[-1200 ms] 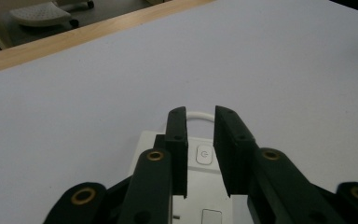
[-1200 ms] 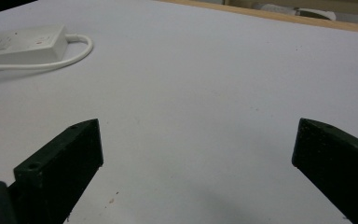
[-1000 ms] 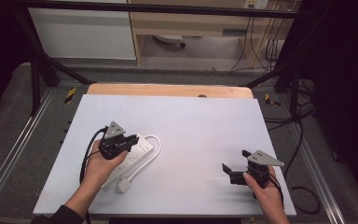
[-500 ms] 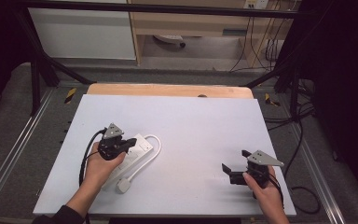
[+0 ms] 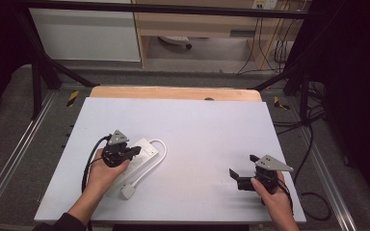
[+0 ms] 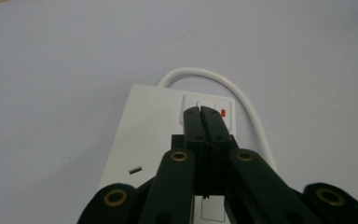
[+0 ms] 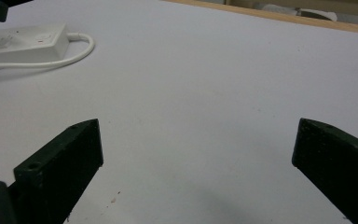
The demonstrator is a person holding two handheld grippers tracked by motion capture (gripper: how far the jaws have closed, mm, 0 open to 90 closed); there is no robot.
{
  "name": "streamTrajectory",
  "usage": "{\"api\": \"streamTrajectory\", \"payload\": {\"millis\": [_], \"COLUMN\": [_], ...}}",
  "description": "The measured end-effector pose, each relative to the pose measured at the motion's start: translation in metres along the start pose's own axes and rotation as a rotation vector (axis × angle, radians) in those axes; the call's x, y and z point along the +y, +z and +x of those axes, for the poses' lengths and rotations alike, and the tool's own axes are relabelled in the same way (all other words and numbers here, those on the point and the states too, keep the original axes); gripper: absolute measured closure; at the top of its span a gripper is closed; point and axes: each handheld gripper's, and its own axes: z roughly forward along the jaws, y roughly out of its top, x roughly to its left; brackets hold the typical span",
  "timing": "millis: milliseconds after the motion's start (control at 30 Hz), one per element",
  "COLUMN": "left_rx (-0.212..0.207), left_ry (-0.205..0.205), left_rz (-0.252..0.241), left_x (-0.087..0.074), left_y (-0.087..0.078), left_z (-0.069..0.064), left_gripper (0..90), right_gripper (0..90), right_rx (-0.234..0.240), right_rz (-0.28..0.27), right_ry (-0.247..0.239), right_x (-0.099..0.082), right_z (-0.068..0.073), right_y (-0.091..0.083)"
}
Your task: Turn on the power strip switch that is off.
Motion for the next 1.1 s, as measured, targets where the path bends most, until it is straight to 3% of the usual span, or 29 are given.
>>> {"api": "streamTrajectory", "payload": {"millis": [533, 1100], "left_rx": [-0.019, -0.033], "left_ry": [0.007, 0.012], "left_rz": [0.045, 0.058], "left_x": [-0.0075, -0.0085], "left_y": [0.0057, 0.0071], "left_z": [-0.0025, -0.0050], "left_gripper": [90.0, 90.0], "right_gripper": [2.3, 2.3], "right_rx": [0.003, 0.001], "right_rz": [0.006, 0.003], "right_ry": [0.000, -0.003], "right_x": [0.0000, 0.0000], "right_z": [0.0007, 0.0002], "right_y": [0.0004, 0.0003]}}
